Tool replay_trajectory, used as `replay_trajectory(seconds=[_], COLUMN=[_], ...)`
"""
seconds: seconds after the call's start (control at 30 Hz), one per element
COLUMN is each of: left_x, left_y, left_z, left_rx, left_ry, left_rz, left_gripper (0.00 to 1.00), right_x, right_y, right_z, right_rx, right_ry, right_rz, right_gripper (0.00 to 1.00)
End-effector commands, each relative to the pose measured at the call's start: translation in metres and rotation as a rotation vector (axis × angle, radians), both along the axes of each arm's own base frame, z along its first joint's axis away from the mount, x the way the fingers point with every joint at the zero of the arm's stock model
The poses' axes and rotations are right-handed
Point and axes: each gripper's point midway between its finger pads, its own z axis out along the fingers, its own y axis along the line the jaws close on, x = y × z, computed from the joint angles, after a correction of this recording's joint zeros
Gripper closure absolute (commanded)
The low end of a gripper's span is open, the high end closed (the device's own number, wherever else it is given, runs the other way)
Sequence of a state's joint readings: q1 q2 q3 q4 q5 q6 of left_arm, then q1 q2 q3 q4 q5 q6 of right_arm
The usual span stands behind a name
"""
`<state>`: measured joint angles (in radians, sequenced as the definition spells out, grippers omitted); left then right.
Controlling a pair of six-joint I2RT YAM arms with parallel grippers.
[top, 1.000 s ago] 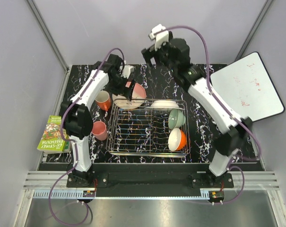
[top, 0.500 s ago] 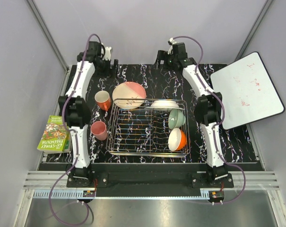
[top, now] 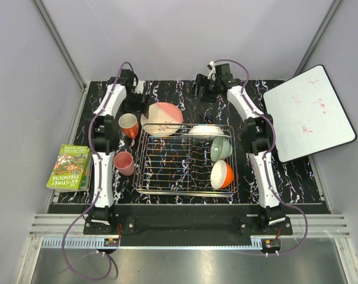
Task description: Load the mixed dishes into the dish rack
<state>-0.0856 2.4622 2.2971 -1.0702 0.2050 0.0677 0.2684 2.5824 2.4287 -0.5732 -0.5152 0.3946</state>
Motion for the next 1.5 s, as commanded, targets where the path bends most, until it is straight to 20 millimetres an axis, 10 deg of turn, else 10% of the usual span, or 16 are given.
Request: replay_trajectory(seconds=[0.0, 0.23, 1.47], left_x=[-0.009, -0.039, -0.034], left_y=[-0.002, -0.024, -0.173], left_z=[-0.013, -0.031, -0.024], left_rx=[-0.018, -0.147, -0.456], left_ry=[0.052, 0.202, 0.148], left_rz=[-0.035, -0.052, -0.279], left_gripper=[0.08, 0.09, 0.28], right_x=[-0.007, -0.017, -0.066], right_y=[0.006, 0.007, 0.052], right_z=[-0.006, -0.024, -0.083], right_rx=[0.06, 0.06, 0.28], right_ry=[0.04, 0.087, 0.347], right_rz=[0.043, 0.07, 0.165], right_gripper=[0.08, 0.1, 0.29])
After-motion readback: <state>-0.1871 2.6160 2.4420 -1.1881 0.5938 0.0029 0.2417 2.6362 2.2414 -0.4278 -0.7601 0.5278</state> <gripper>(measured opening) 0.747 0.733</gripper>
